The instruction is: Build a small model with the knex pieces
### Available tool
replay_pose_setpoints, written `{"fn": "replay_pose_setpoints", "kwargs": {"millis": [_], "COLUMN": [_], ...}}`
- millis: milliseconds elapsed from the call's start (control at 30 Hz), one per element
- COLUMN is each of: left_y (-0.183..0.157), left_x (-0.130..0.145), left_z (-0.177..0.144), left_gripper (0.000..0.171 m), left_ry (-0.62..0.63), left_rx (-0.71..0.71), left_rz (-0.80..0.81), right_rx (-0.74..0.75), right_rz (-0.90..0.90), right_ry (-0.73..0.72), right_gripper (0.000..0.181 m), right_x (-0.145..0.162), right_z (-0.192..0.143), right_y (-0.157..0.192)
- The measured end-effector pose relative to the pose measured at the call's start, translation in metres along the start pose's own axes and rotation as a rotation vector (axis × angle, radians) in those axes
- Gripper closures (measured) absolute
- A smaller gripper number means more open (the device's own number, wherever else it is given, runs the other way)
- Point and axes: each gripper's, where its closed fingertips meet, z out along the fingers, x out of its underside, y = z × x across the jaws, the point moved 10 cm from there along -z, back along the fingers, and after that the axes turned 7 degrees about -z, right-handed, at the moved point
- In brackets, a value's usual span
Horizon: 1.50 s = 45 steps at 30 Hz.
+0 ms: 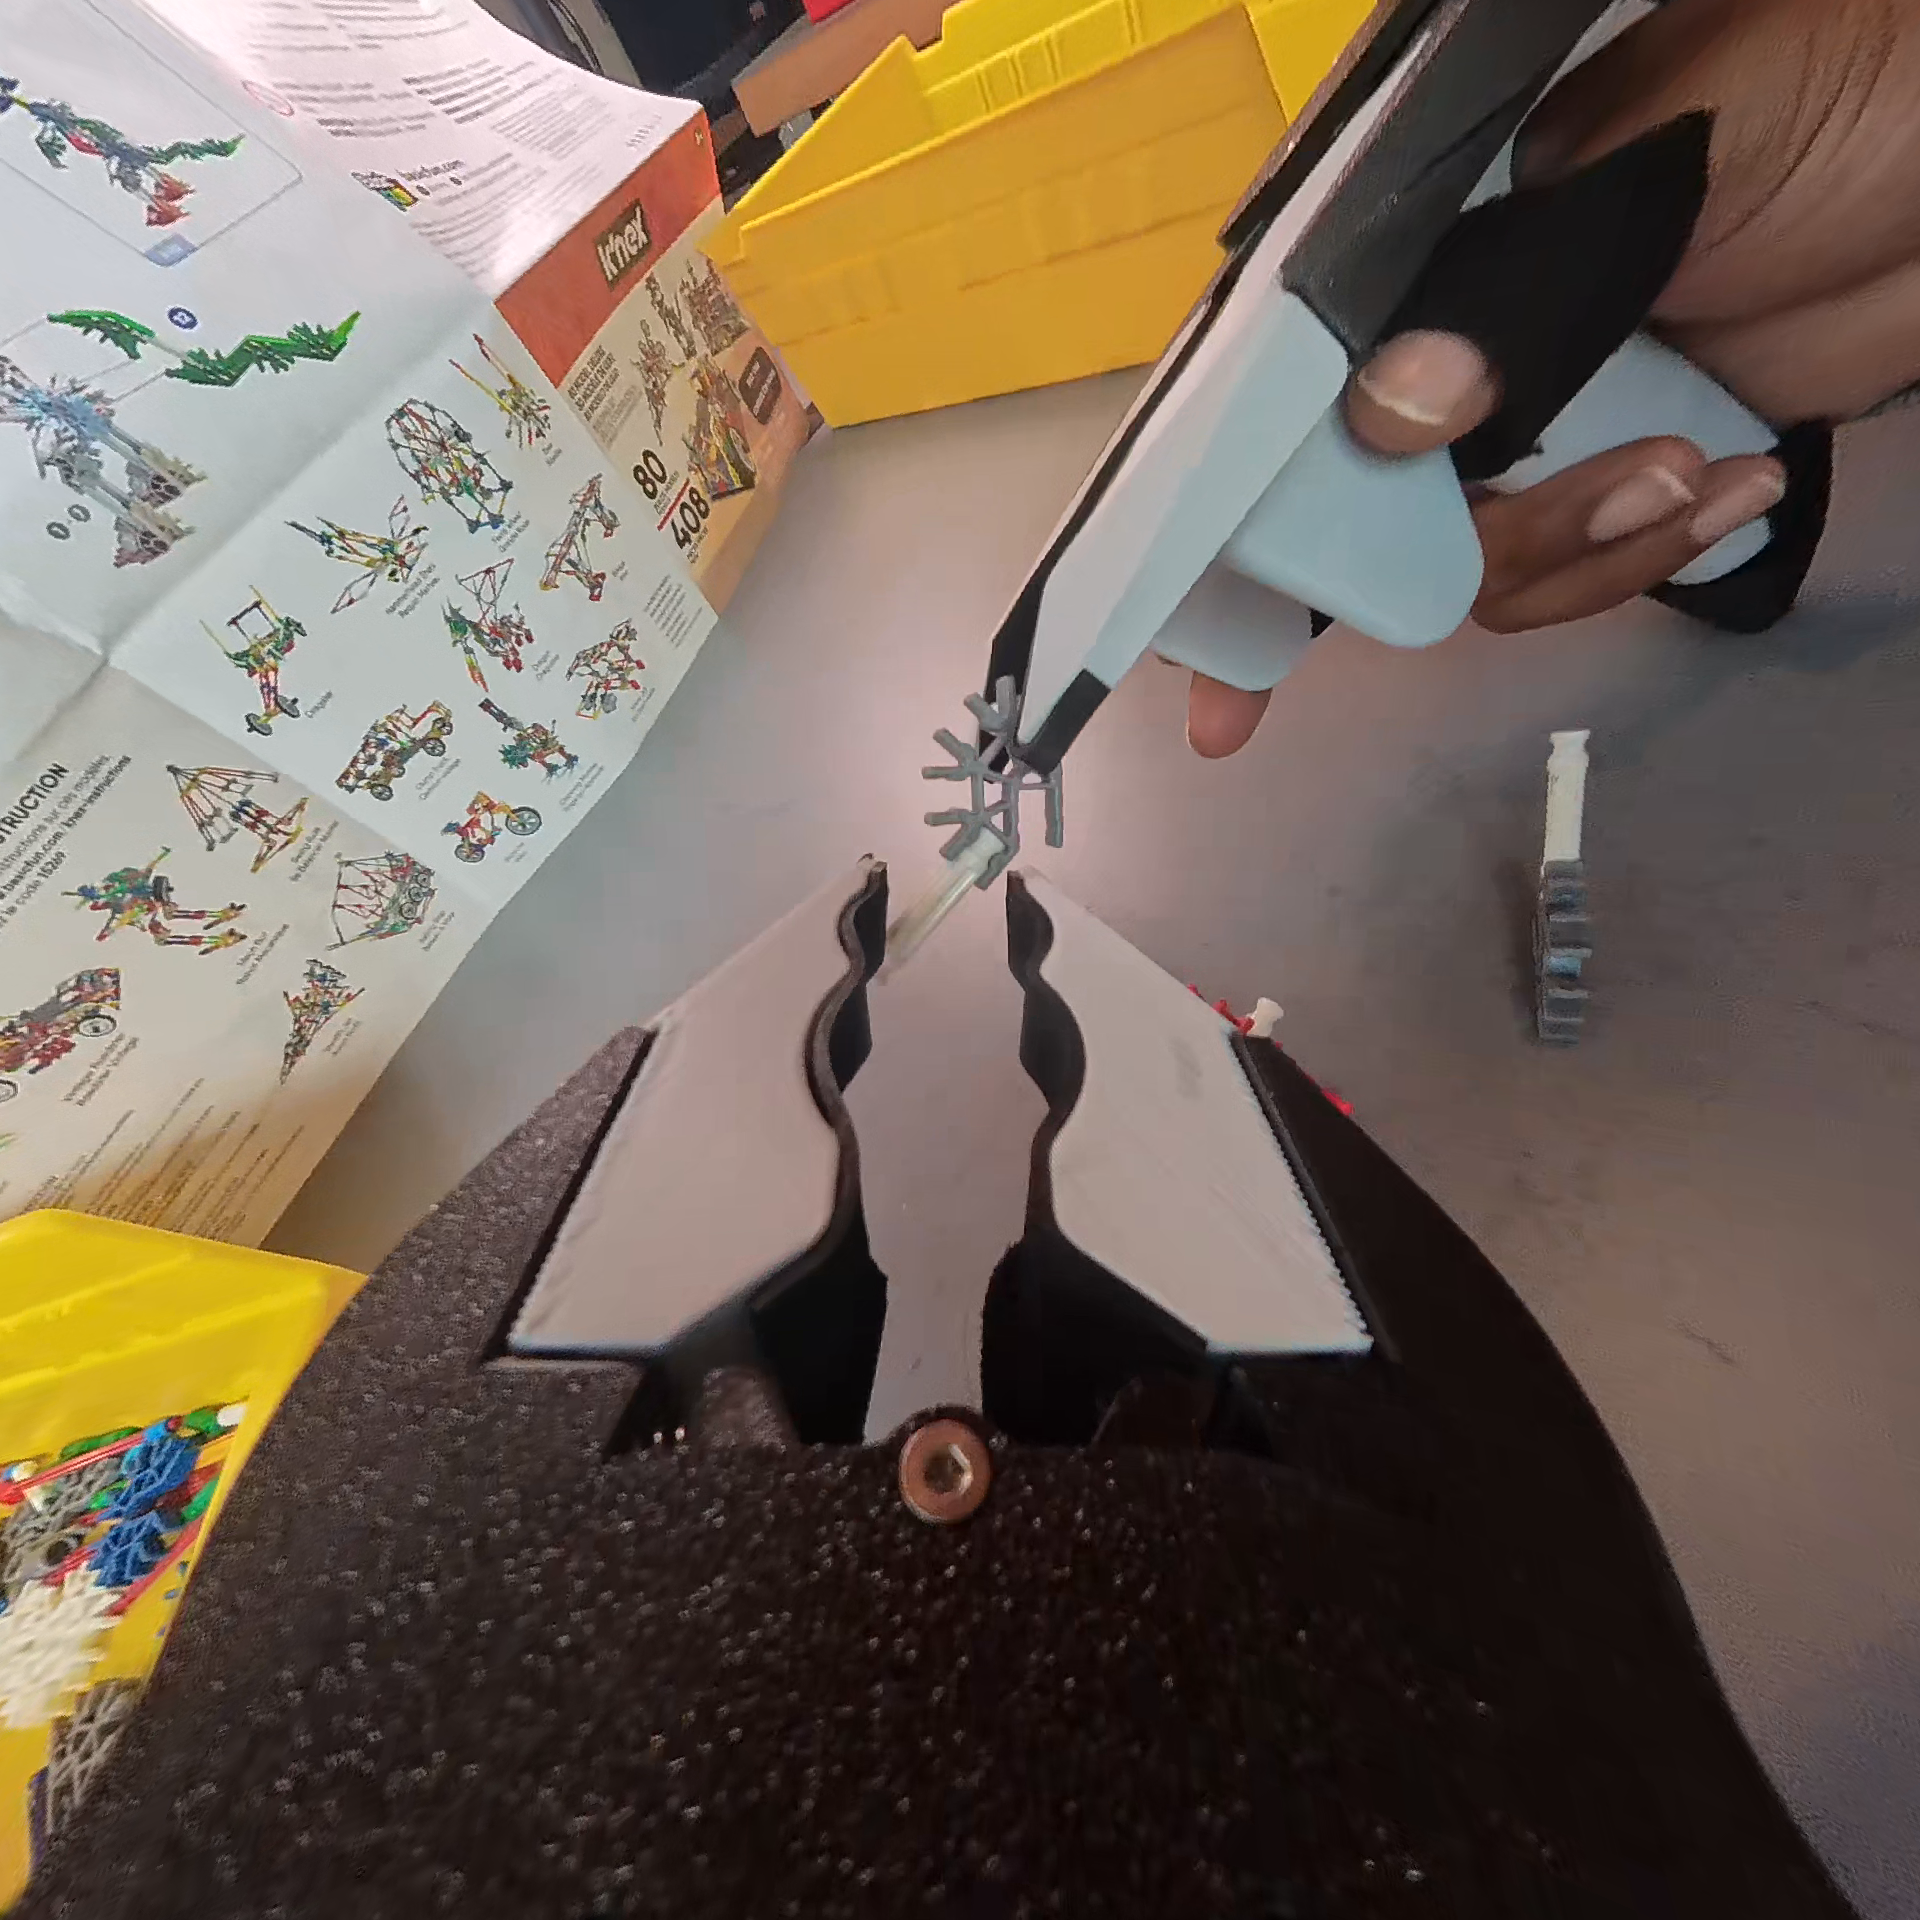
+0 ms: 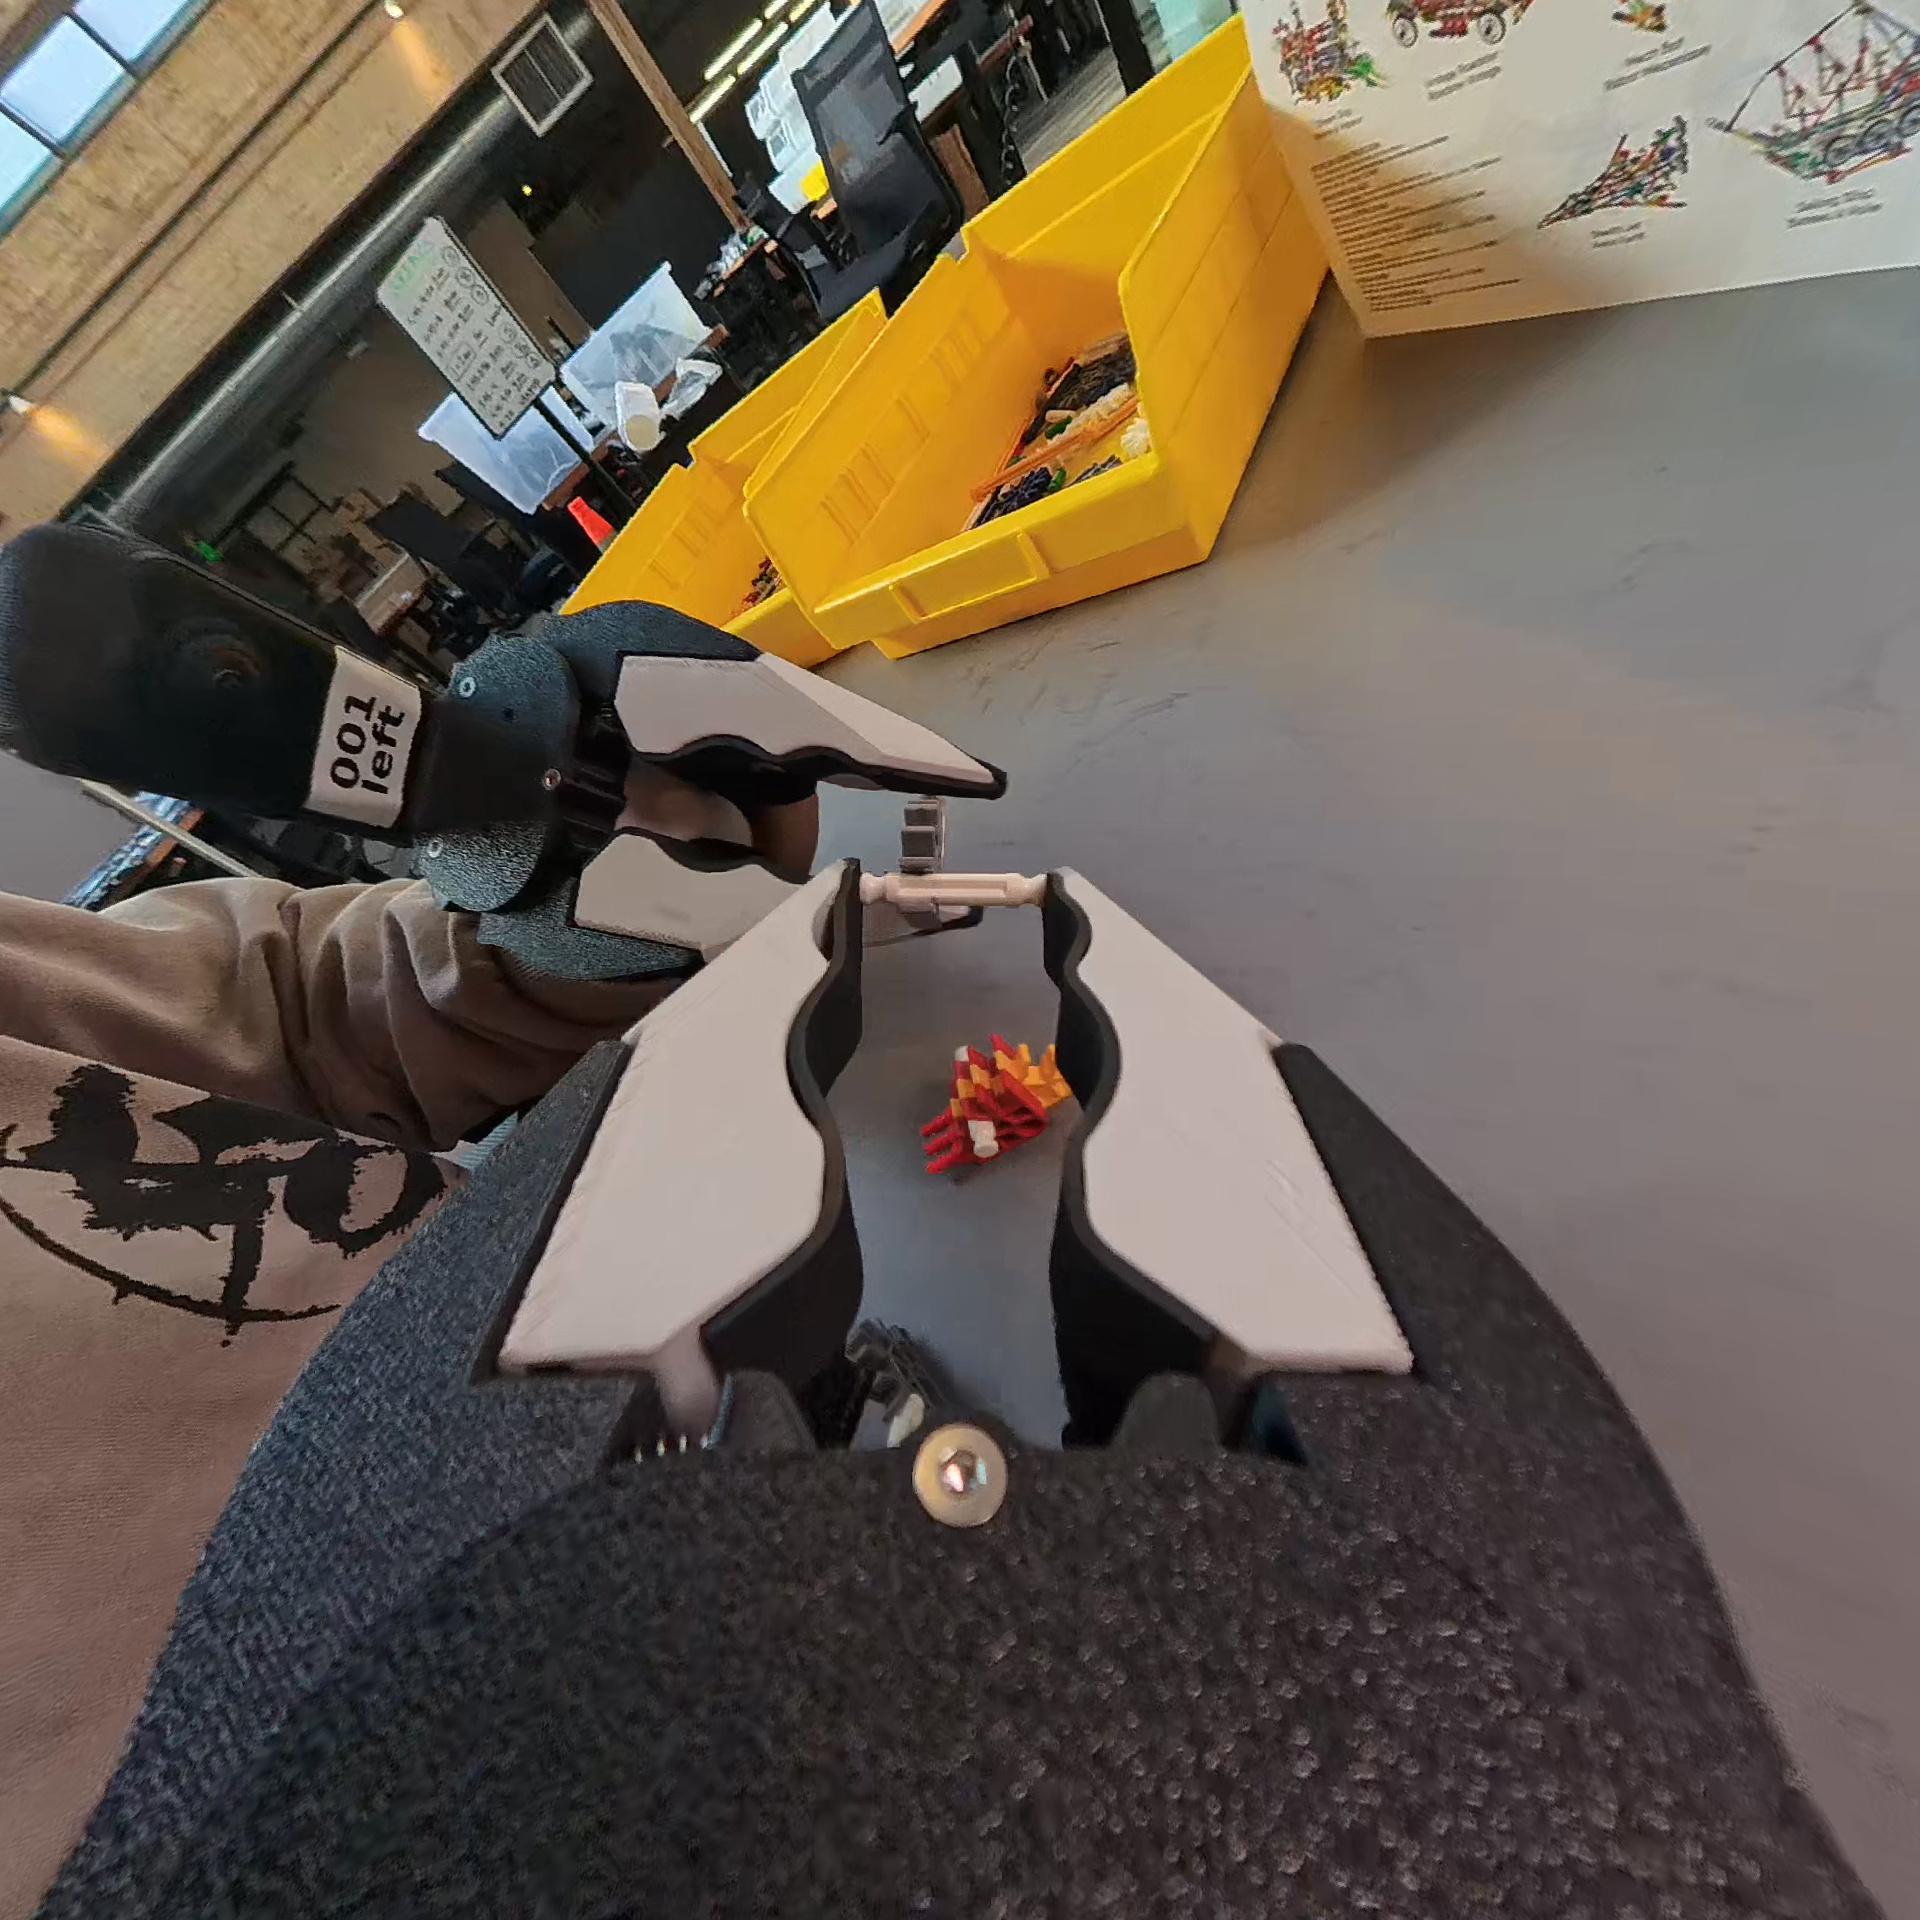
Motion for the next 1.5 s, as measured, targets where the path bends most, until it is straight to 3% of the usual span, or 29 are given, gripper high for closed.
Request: {"fn": "replay_pose_setpoints", "kwargs": {"millis": [400, 800, 967, 1133, 1333, 1500], "left_y": [-0.003, -0.008, -0.006, -0.006, -0.012, -0.013], "left_x": [0.004, 0.004, -0.003, -0.005, -0.009, -0.007], "left_z": [0.001, 0.000, -0.013, -0.020, -0.025, -0.023], "left_gripper": [0.159, 0.160, 0.161, 0.161, 0.161, 0.159], "left_ry": [-0.007, -0.049, -0.214, -0.293, -0.327, -0.243], "left_rx": [0.114, 0.265, 0.483, 0.653, 0.702, 0.697], "left_rz": [-0.056, -0.157, -0.263, -0.312, -0.261, -0.265], "right_rx": [-0.059, 0.037, -0.087, -0.272, -0.393, -0.407], "right_rz": [-0.172, -0.446, -0.562, -0.587, -0.614, -0.618], "right_ry": [-0.024, 0.056, -0.024, -0.095, -0.071, -0.038], "right_gripper": [0.143, 0.148, 0.146, 0.153, 0.177, 0.179], "right_x": [-0.004, 0.001, -0.005, -0.010, -0.007, -0.005], "right_z": [-0.001, 0.004, -0.003, -0.017, -0.025, -0.025], "right_y": [0.014, 0.024, 0.039, 0.050, 0.048, 0.046]}}
